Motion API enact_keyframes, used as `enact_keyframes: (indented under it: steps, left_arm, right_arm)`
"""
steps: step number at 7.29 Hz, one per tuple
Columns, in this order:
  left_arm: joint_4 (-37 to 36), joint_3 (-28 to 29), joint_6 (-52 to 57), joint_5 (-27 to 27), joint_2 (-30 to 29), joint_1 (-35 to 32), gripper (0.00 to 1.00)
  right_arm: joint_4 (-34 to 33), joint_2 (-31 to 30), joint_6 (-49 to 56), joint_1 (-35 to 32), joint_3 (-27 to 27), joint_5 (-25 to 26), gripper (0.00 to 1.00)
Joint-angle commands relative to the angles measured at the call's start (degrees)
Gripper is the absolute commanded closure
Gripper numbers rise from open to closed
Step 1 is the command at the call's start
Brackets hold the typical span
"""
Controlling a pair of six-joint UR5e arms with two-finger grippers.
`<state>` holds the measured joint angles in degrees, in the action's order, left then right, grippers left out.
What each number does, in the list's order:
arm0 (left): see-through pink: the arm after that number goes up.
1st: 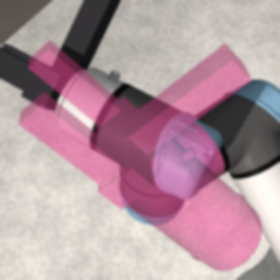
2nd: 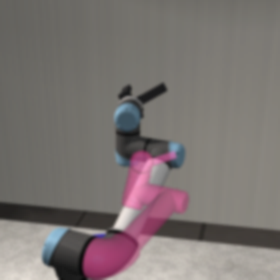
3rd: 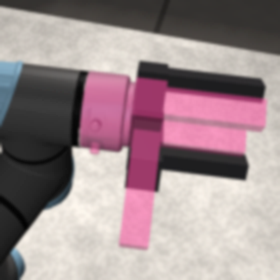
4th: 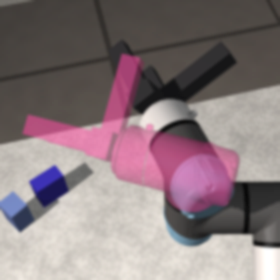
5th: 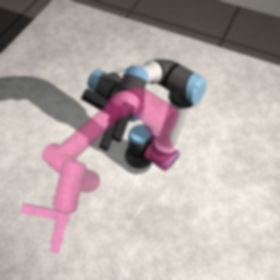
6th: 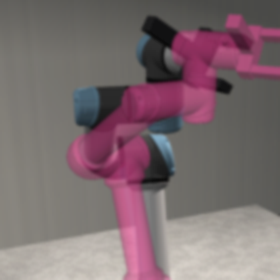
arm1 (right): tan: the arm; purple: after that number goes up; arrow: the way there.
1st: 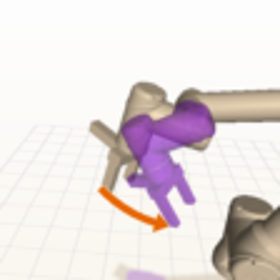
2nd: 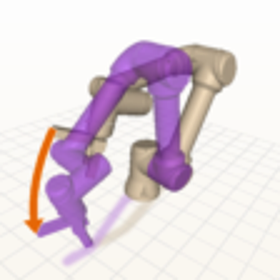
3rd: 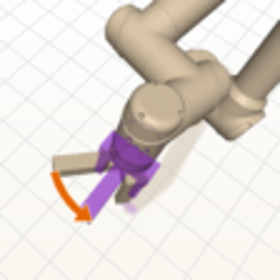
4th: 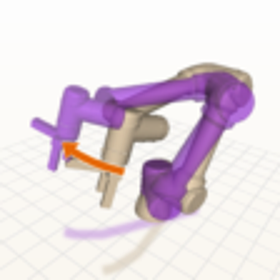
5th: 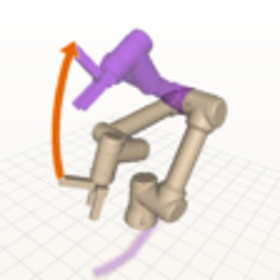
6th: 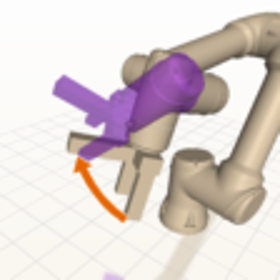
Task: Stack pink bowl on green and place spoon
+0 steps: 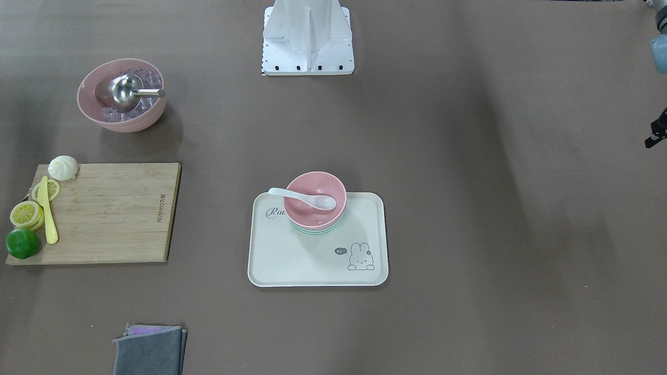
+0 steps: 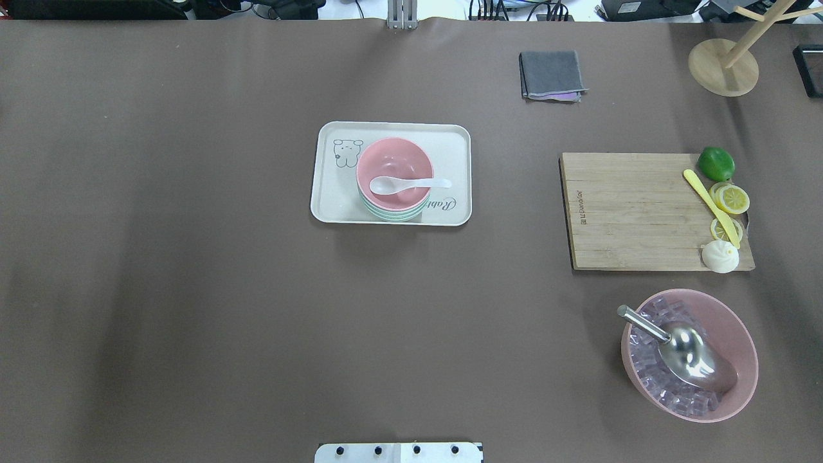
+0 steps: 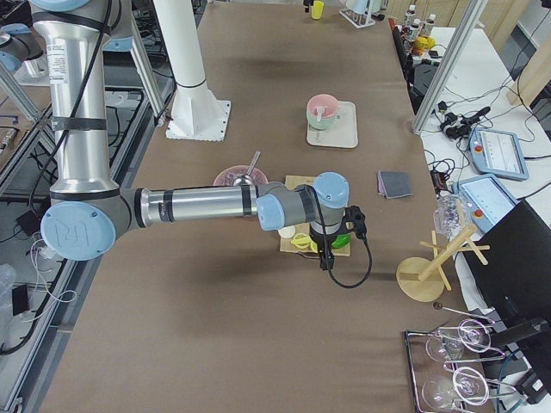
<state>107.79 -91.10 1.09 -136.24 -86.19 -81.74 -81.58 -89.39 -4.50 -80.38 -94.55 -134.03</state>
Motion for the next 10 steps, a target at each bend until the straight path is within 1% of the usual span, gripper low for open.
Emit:
enact_keyframes:
  steps: [1,3,4,5,6,8,10]
  left_arm:
    - [0.4,-0.3,-0.3,-0.1,-0.3,-0.1,0.02]
    - [0.5,-0.4,-0.8,0.0,-0.8,-0.1,0.02]
    - [0.4,-0.7,-1.0,0.0,-0.7,-0.1,0.02]
    - [0.6,-0.7,-0.4,-0.1,-0.6,-0.1,0.02]
    - [0.3,-2.7,-2.3,0.4,0.0,0.0,0.02]
    - [0.3,-3.1,-3.7,-0.1,0.2,-0.1,0.02]
    - [0.3,-2.3,-8.4,0.4,-0.4,0.0,0.02]
  right_arm:
    - [0.0,0.1,-0.2,0.0,0.1,-0.2,0.0]
    - [-0.1,0.3,-0.4,0.0,0.2,-0.2,0.0]
    - [-0.1,0.4,-0.5,0.0,0.3,-0.9,0.0]
    - [0.0,0.4,-0.4,0.0,0.0,-2.8,0.0]
    - [0.1,0.4,-0.4,0.0,-0.2,-2.9,0.0]
    - [0.1,-0.2,-0.4,0.0,-0.5,-2.9,0.0]
    - [0.1,0.2,-0.4,0.0,-0.1,-2.7,0.0]
